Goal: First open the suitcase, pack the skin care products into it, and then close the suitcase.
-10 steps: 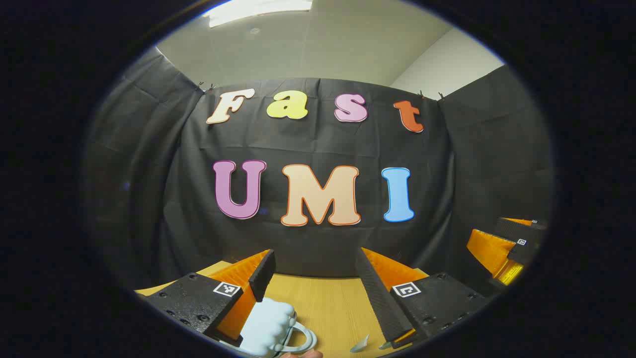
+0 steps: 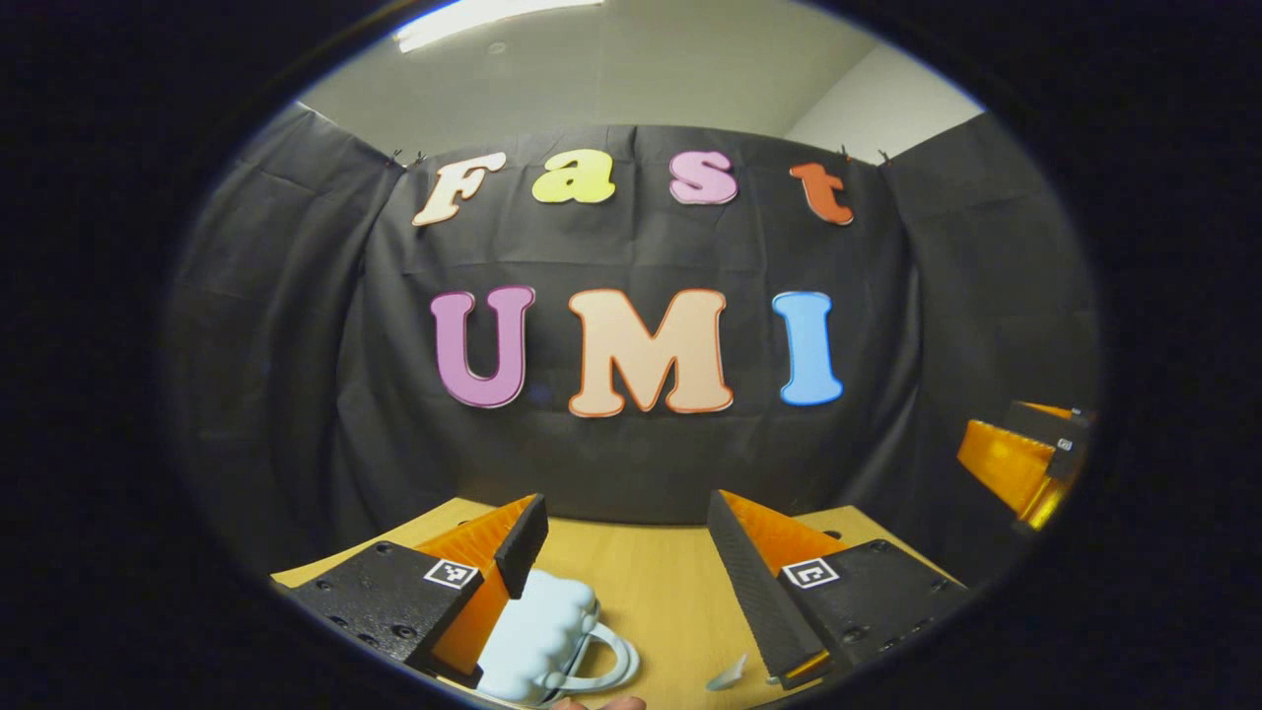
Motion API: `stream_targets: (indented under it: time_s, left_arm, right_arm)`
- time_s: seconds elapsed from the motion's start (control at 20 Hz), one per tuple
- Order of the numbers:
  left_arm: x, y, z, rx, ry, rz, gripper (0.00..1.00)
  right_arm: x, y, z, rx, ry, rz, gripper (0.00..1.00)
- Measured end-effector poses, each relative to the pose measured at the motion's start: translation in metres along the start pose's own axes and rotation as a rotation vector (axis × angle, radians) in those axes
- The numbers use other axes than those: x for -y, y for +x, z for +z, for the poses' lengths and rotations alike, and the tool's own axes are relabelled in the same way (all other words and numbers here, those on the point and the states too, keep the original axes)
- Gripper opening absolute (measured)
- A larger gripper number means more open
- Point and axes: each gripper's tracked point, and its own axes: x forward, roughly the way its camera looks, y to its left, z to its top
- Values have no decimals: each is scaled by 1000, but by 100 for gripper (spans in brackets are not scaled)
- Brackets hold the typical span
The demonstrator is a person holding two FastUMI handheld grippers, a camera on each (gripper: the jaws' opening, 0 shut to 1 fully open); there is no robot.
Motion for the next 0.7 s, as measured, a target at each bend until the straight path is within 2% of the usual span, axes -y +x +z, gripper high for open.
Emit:
stream_targets:
  time_s: [0.1, 0.25, 0.4, 0.7]
  left_arm:
    - [-3, 4, -27, -60, 2, 3, 96]
    - [-7, 7, -77, -199, -1, -1, 96]
    - [0, 12, -117, -299, -5, -45, 96]
    - [13, 18, -189, -514, -46, -97, 96]
  right_arm:
    - [5, 5, -16, -28, 2, 17, 98]
    - [9, 13, -42, -113, 3, 4, 99]
    - [9, 18, -40, -122, 37, -34, 99]
    - [10, 21, -47, -142, -25, -88, 98]
